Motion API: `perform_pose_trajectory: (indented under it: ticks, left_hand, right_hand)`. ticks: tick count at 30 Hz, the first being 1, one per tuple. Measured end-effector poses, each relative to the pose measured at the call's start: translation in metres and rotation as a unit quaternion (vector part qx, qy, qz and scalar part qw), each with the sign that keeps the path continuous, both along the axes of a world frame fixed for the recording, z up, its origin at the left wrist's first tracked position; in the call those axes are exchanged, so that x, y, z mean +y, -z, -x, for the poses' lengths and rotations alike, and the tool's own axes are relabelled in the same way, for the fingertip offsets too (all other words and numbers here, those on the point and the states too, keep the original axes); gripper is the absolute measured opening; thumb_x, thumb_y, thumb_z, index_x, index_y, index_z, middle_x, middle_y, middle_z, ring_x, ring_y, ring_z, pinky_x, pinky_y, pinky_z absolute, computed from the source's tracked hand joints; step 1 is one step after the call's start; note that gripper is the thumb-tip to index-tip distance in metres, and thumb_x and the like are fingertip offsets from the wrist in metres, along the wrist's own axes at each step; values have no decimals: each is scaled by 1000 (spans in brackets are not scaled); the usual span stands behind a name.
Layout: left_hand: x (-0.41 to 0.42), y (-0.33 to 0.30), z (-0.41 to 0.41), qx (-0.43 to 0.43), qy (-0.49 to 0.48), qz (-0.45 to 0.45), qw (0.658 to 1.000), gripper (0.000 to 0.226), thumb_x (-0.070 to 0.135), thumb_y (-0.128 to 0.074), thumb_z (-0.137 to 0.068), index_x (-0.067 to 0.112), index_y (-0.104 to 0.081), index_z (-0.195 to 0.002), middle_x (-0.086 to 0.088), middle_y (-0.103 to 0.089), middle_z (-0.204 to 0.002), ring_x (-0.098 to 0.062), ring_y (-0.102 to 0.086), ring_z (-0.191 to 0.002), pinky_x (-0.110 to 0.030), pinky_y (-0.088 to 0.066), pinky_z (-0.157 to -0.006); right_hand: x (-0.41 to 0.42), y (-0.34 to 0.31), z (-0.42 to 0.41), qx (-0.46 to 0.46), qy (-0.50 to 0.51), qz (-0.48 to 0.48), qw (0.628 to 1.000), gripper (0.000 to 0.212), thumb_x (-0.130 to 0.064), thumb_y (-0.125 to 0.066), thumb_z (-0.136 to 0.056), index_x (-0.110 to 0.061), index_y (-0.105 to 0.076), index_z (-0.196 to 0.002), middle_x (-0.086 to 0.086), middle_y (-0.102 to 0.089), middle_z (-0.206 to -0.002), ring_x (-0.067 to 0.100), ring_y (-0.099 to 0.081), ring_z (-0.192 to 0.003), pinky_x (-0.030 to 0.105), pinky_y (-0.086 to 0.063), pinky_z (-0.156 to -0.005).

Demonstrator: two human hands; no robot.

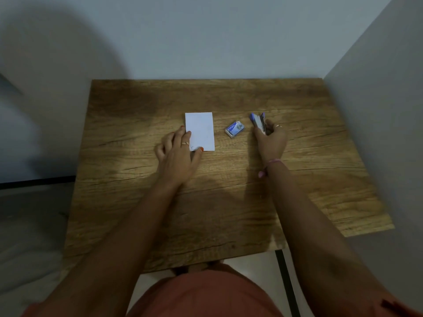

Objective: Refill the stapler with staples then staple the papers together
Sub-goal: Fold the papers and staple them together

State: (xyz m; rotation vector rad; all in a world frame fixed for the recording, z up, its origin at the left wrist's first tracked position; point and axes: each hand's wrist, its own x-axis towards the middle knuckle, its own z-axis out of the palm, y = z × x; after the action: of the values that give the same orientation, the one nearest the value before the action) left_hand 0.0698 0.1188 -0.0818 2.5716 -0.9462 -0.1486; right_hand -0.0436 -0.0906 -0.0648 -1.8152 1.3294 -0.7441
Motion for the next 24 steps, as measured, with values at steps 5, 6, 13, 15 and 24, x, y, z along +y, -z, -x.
perform_pose_trajectory:
  ticks: [5, 6, 13, 15, 24]
  left_hand:
    - [-2, 5, 0, -25, 6, -20, 999, 58, 51, -38, -94, 20, -35, -143, 2, -25, -157, -20, -14, -144, -48, -18, -103]
    - [-2, 6, 0, -26, 5, -21, 999, 58, 51, -37, -94, 20, -35, -143, 2, -25, -157, -19, -14, -145, -47, -18, -103]
    - [-3, 4, 0, -10, -2, -15, 1000, 62, 56, -32, -95, 24, -26, -147, 5, -21, -159, -18, -11, -146, -48, -15, -106]
    - [-3, 4, 0, -6, -2, -9, 1000, 64, 58, -30, -94, 24, -24, -148, 5, -20, -159, -17, -11, -146, -49, -15, -107]
    - [-3, 7, -2, -9, 0, -6, 1000, 64, 61, -29, -93, 27, -25, -147, 6, -24, -158, -17, -14, -145, -47, -15, -107]
  right_hand:
    - [20, 2, 2, 74, -2, 69, 995, 40, -26, -68, -83, -8, -60, -117, 11, -51, -117, 22, -49, -109, 29, -40, -92]
    - [29, 2, 4, 62, -11, 96, 993, 39, -26, -67, -84, -10, -60, -119, 9, -50, -116, 21, -48, -109, 30, -40, -94]
    - [58, 10, -9, 12, -122, 90, 988, 45, -39, -71, -82, -16, -58, -119, 2, -46, -123, 13, -49, -114, 27, -45, -95]
    - [54, 12, -19, 38, -132, 76, 988, 54, -42, -73, -79, -15, -56, -122, 5, -45, -128, 15, -51, -116, 28, -46, -96]
    - [41, 17, -19, 62, -202, 140, 967, 38, -25, -66, -88, -12, -60, -123, 4, -56, -132, 19, -48, -124, 32, -38, -105]
